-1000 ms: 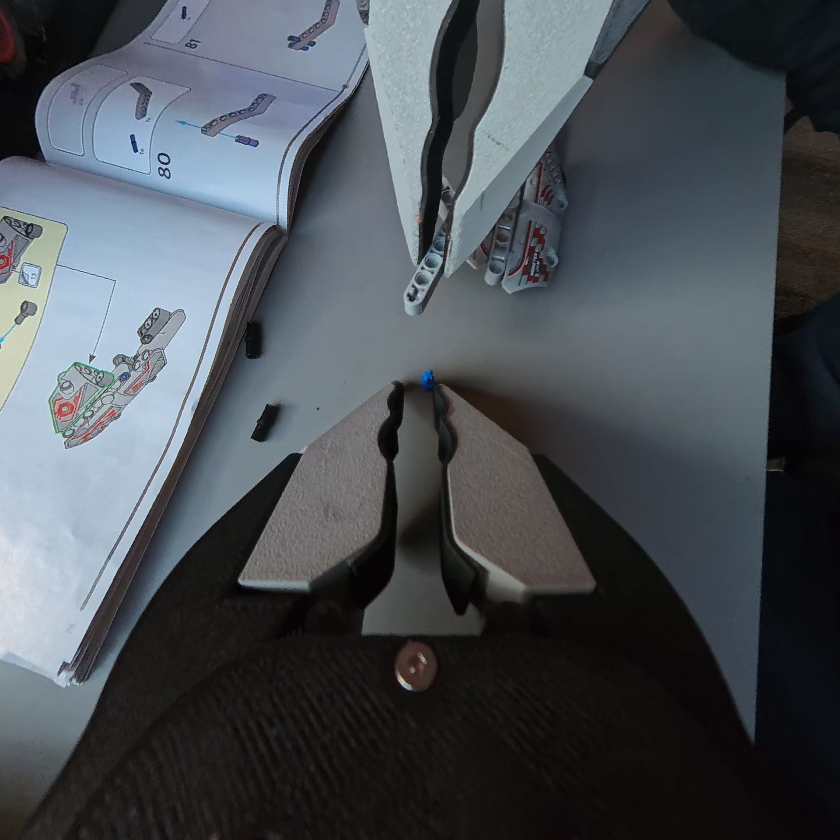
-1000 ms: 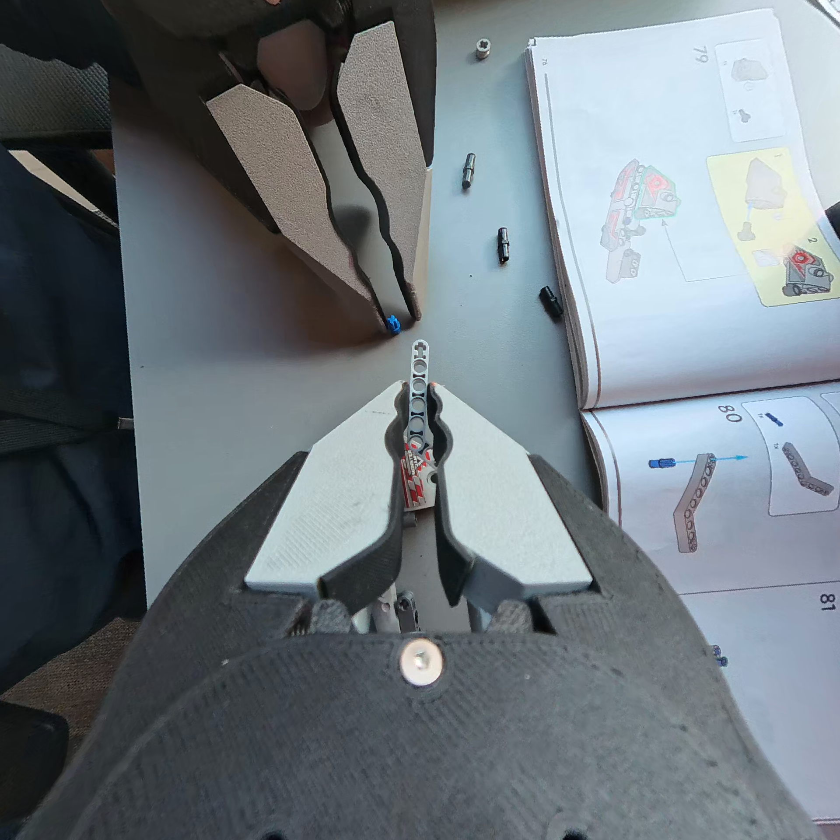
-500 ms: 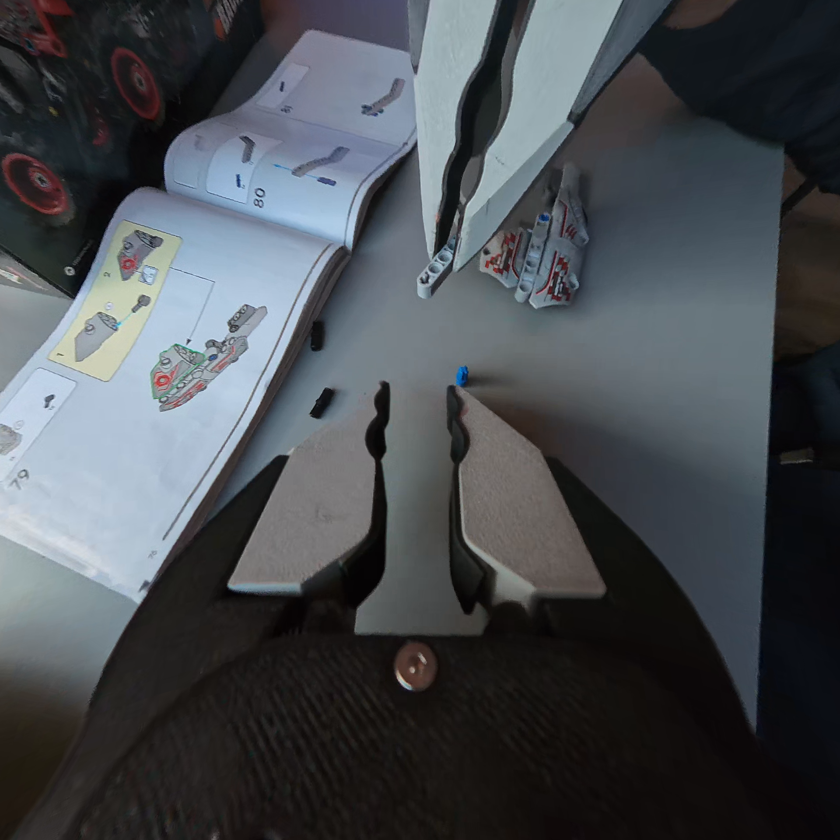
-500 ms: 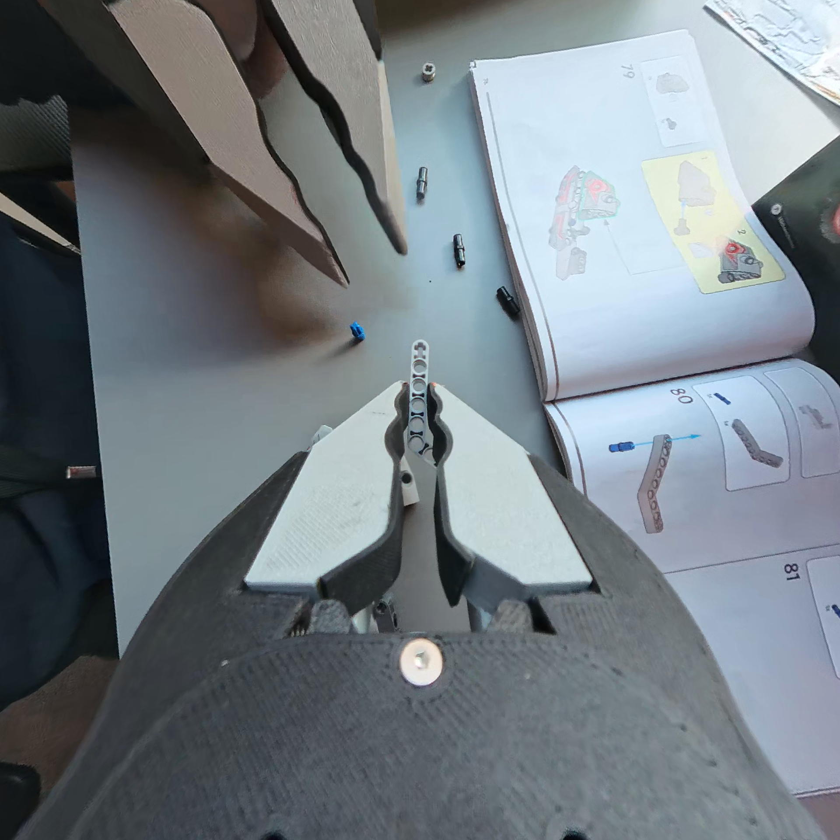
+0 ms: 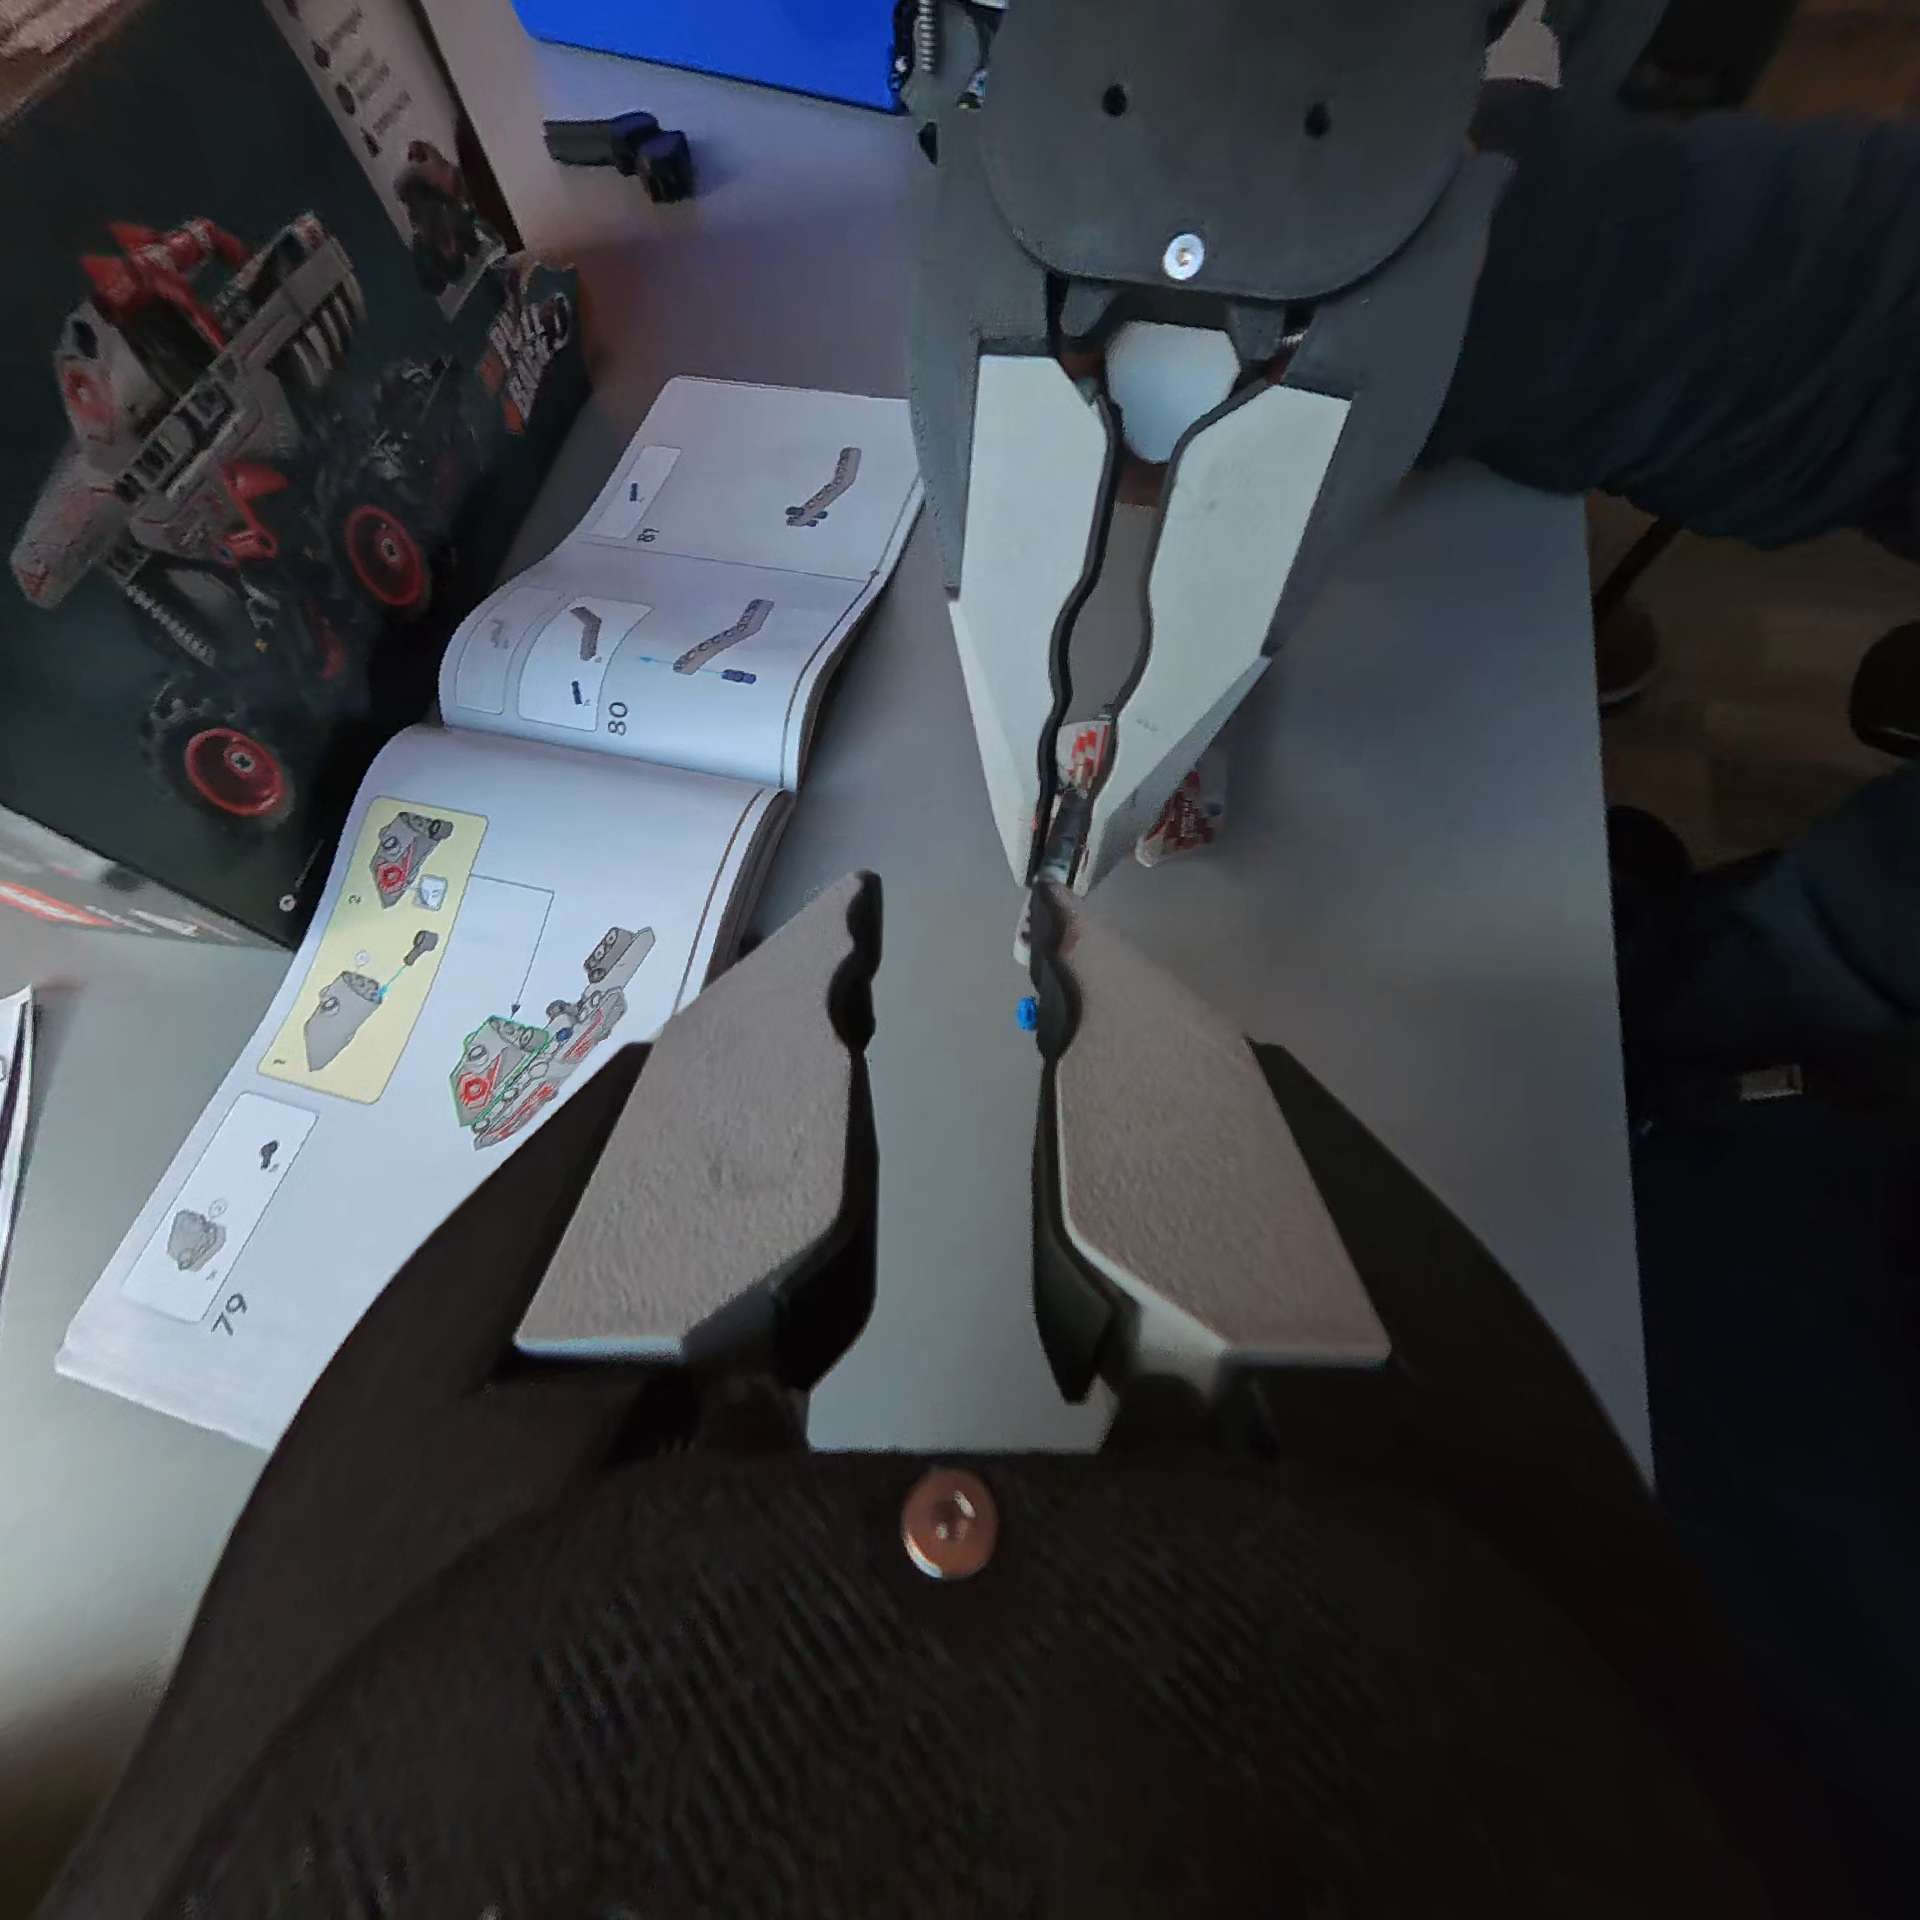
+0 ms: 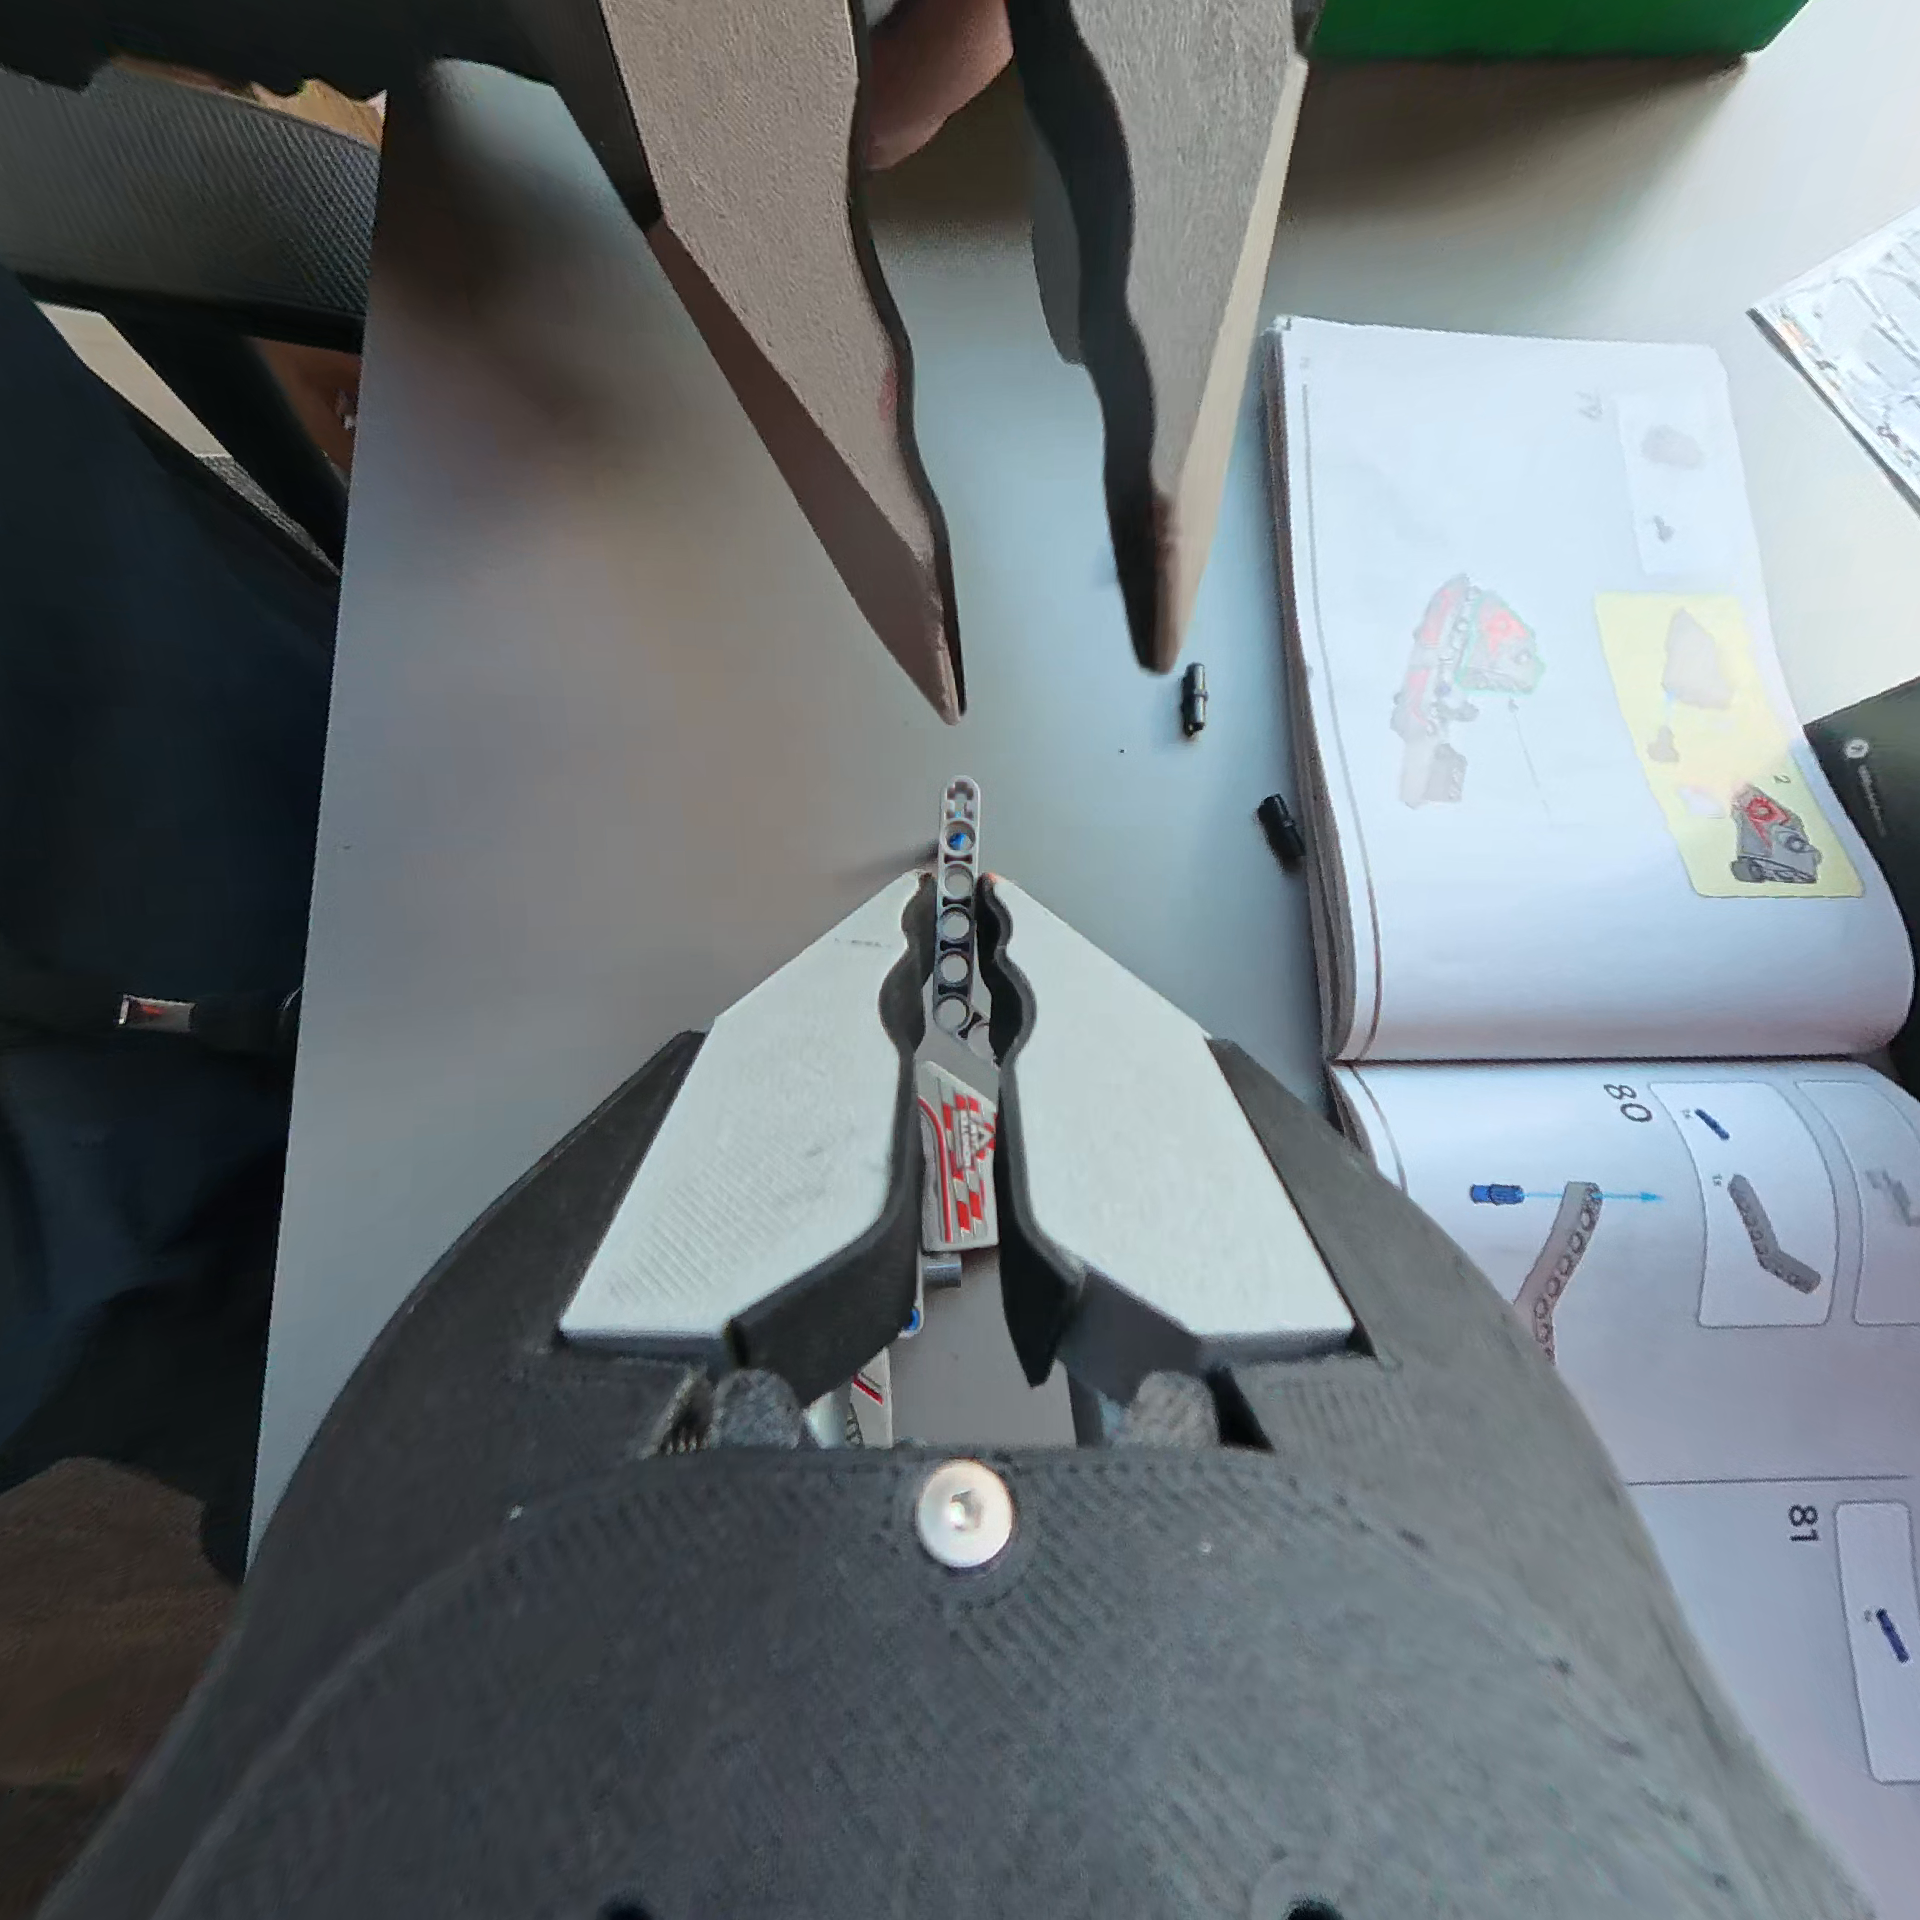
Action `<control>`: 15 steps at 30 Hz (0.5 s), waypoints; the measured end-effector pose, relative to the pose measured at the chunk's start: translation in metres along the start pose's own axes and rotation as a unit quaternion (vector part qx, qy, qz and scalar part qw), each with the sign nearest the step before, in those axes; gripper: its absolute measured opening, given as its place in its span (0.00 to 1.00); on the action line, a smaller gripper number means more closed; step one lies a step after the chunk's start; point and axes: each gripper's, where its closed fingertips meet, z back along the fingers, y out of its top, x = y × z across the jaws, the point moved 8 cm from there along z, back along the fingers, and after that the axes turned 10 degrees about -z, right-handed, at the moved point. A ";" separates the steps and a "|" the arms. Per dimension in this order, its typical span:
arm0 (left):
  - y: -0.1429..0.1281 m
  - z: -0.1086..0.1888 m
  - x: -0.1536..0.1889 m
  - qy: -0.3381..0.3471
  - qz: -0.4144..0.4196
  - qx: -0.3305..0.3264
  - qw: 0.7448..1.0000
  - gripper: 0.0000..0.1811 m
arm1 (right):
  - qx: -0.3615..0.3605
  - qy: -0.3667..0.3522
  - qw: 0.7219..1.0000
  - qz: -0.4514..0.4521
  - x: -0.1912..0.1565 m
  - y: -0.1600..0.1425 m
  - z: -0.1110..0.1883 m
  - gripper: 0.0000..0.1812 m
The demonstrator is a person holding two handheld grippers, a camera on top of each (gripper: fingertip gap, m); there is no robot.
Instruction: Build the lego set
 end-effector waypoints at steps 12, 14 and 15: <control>-0.004 -0.015 0.009 -0.053 -0.020 -0.019 0.998 0.11 | -0.025 -0.023 0.999 0.024 -0.005 0.000 -0.007 0.02; -0.006 -0.016 0.012 -0.059 -0.026 -0.024 0.998 0.11 | -0.028 -0.026 0.999 0.025 -0.004 -0.001 -0.006 0.02; -0.008 -0.016 0.012 -0.059 -0.027 -0.027 0.998 0.11 | -0.028 -0.025 0.999 0.025 -0.004 -0.002 -0.006 0.02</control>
